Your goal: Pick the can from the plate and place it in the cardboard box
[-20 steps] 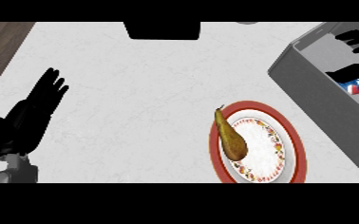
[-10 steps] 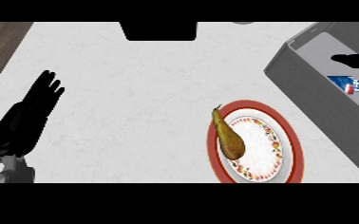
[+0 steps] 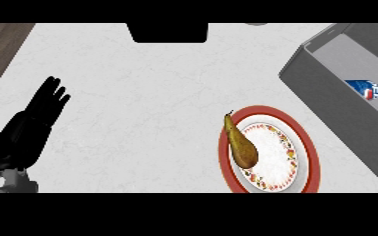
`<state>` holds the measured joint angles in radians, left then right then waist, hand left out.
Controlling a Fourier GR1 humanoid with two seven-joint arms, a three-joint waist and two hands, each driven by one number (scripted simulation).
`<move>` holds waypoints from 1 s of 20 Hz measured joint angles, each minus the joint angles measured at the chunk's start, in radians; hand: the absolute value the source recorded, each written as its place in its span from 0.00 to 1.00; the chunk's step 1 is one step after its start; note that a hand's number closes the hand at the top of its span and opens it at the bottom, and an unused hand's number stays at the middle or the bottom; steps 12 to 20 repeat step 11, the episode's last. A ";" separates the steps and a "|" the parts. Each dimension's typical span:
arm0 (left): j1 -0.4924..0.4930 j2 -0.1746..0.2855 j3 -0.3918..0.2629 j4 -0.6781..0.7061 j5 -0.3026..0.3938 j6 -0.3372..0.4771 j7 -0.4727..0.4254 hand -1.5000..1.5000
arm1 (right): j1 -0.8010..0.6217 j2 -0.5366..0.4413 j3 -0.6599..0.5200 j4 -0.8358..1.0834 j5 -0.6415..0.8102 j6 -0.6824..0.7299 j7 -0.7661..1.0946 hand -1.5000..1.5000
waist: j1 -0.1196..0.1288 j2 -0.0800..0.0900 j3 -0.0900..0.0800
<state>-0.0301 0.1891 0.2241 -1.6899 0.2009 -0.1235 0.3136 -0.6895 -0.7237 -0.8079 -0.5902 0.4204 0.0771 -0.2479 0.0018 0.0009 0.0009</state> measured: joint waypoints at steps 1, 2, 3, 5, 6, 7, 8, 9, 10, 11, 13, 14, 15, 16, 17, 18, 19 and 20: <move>0.001 0.004 0.006 0.008 0.001 -0.005 -0.009 0.50 | 0.018 -0.015 -0.009 0.003 -0.018 0.017 -0.012 0.00 | 0.000 0.000 0.000; 0.007 -0.002 0.001 0.006 -0.005 -0.003 -0.017 0.50 | 0.018 -0.041 -0.016 0.028 -0.030 0.031 -0.023 0.00 | 0.002 0.001 0.000; 0.011 -0.011 -0.006 0.004 -0.012 0.001 -0.022 0.50 | 0.033 -0.066 -0.024 0.046 -0.043 0.059 -0.040 0.00 | 0.003 0.001 0.000; 0.004 0.002 0.003 0.000 -0.001 -0.008 -0.009 0.50 | 0.043 -0.105 -0.023 0.085 -0.058 0.089 -0.073 0.00 | 0.006 0.002 0.000; 0.004 0.003 0.006 -0.002 -0.002 -0.006 -0.007 0.50 | 0.054 -0.125 -0.025 0.093 -0.070 0.112 -0.083 0.00 | 0.006 0.002 0.000; 0.006 0.002 0.006 -0.002 0.000 -0.009 -0.009 0.50 | 0.065 -0.142 -0.026 0.113 -0.076 0.126 -0.107 0.00 | 0.007 0.002 0.000; 0.004 0.003 0.005 0.003 -0.004 -0.010 -0.012 0.50 | 0.080 -0.157 -0.029 0.126 -0.086 0.142 -0.127 0.00 | 0.007 0.002 0.000; -0.002 0.007 0.010 0.013 0.000 -0.014 -0.016 0.50 | 0.084 -0.173 -0.028 0.135 -0.095 0.154 -0.136 0.00 | 0.007 0.003 0.001; 0.003 0.003 0.008 0.024 -0.006 -0.018 -0.035 0.50 | 0.090 -0.189 -0.029 0.159 -0.097 0.161 -0.156 0.00 | 0.009 0.004 0.001; -0.013 0.000 0.004 0.029 -0.009 -0.011 -0.027 0.50 | 0.095 -0.200 -0.026 0.178 -0.100 0.167 -0.173 0.00 | 0.009 0.004 0.001; -0.013 0.000 0.004 0.029 -0.009 -0.011 -0.027 0.50 | 0.095 -0.200 -0.026 0.178 -0.100 0.167 -0.173 0.00 | 0.009 0.004 0.001; -0.013 0.000 0.004 0.029 -0.009 -0.011 -0.027 0.50 | 0.095 -0.200 -0.026 0.178 -0.100 0.167 -0.173 0.00 | 0.009 0.004 0.001; -0.013 0.000 0.004 0.029 -0.009 -0.011 -0.027 0.50 | 0.095 -0.200 -0.026 0.178 -0.100 0.167 -0.173 0.00 | 0.009 0.004 0.001; -0.013 0.000 0.004 0.029 -0.009 -0.011 -0.027 0.50 | 0.095 -0.200 -0.026 0.178 -0.100 0.167 -0.173 0.00 | 0.009 0.004 0.001; -0.013 0.000 0.004 0.029 -0.009 -0.011 -0.027 0.50 | 0.095 -0.200 -0.026 0.178 -0.100 0.167 -0.173 0.00 | 0.009 0.004 0.001; -0.013 0.000 0.004 0.029 -0.009 -0.011 -0.027 0.50 | 0.095 -0.200 -0.026 0.178 -0.100 0.167 -0.173 0.00 | 0.009 0.004 0.001; -0.013 0.000 0.004 0.029 -0.009 -0.011 -0.027 0.50 | 0.095 -0.200 -0.026 0.178 -0.100 0.167 -0.173 0.00 | 0.009 0.004 0.001; -0.013 0.000 0.004 0.029 -0.009 -0.011 -0.027 0.50 | 0.095 -0.200 -0.026 0.178 -0.100 0.167 -0.173 0.00 | 0.009 0.004 0.001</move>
